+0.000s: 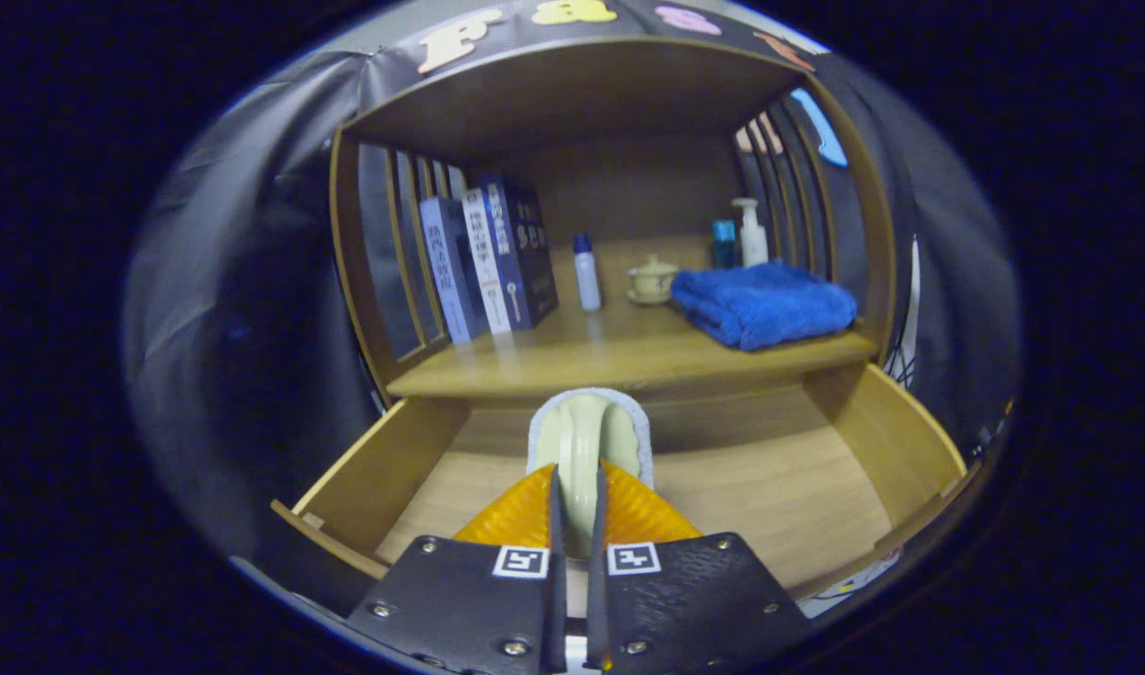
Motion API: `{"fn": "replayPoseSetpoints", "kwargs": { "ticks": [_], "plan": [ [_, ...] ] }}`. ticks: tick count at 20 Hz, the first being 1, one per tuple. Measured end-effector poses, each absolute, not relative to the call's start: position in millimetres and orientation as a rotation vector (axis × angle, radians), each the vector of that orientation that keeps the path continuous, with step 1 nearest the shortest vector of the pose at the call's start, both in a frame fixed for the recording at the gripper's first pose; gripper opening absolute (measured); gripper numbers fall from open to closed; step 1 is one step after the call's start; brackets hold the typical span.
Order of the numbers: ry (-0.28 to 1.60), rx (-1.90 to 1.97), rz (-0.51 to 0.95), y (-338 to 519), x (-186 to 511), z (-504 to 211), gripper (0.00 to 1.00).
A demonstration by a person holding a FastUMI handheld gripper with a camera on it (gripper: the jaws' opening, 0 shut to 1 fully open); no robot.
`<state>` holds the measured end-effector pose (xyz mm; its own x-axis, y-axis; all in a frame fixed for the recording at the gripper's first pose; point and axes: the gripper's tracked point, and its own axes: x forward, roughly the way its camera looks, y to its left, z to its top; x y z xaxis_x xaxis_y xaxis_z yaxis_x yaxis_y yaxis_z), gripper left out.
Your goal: Pull open the drawer, take out the items inside it, and place them on the countertop above the cabinet.
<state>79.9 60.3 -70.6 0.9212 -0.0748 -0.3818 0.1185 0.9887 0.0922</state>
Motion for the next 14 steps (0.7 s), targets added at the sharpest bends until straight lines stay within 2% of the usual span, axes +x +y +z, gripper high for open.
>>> {"fn": "replayPoseSetpoints", "kwargs": {
  "ticks": [8, 14],
  "plan": [
    [0.108, -0.058, -0.151, 45.1, 72.5, 27.5, 0.09],
    [0.155, -0.13, -0.143, 37.9, 122.4, 61.8, 0.09]
  ]
}}
